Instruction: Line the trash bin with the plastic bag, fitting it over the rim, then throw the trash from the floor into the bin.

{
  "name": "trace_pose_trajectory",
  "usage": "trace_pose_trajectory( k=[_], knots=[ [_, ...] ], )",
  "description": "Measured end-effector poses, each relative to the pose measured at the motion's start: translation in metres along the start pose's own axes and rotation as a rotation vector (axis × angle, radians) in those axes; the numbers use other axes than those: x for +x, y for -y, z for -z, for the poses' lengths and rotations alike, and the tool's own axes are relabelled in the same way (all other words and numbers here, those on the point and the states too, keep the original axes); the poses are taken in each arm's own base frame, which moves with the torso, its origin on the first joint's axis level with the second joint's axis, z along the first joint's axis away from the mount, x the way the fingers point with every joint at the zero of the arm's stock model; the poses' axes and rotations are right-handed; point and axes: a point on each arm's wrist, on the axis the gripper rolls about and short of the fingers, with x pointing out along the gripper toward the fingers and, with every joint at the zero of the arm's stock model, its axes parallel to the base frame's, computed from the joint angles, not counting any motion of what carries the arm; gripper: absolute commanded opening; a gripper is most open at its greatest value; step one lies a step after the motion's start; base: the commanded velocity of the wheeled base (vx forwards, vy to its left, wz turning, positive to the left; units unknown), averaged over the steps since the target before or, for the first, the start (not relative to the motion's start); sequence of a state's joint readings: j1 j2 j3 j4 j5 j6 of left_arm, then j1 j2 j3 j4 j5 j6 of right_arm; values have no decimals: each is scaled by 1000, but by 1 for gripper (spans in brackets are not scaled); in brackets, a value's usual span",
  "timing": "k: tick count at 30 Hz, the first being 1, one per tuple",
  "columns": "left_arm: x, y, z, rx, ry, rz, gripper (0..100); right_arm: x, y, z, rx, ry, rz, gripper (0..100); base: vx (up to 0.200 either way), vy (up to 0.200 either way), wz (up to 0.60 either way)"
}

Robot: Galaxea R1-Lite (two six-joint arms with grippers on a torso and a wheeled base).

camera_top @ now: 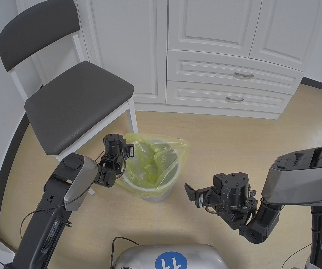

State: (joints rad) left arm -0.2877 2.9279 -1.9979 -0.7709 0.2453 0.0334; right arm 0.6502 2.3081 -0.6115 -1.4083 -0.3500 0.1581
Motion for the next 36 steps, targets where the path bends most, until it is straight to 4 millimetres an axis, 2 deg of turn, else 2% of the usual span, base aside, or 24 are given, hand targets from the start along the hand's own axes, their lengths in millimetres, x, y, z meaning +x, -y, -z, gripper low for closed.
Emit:
trace_pose_trajectory(
  k=[5, 10, 20, 27, 31, 36],
  knots=[
    [-1, 0, -1, -90, -49, 1, 0, 0, 0, 0, -1, -2, 0, 100, 0, 0, 0],
    [-13, 4, -4, -135, -113, 12, 0, 0, 0, 0, -1, -2, 1, 100, 0, 0, 0],
    [-54, 19, -24, -205, -216, 74, 0, -1, 0, 0, -1, -1, -2, 100, 0, 0, 0],
    [-82, 28, -26, -264, -284, 131, 0, -2, -1, -1, -1, 0, -6, 100, 0, 0, 0],
    [-87, 27, -33, -290, -243, 141, 0, -3, -1, -3, 1, 5, -8, 100, 0, 0, 0],
    [-80, 14, -47, -306, -199, 119, 0, -3, -1, -4, 1, 7, -11, 100, 0, 0, 0]
  ],
)
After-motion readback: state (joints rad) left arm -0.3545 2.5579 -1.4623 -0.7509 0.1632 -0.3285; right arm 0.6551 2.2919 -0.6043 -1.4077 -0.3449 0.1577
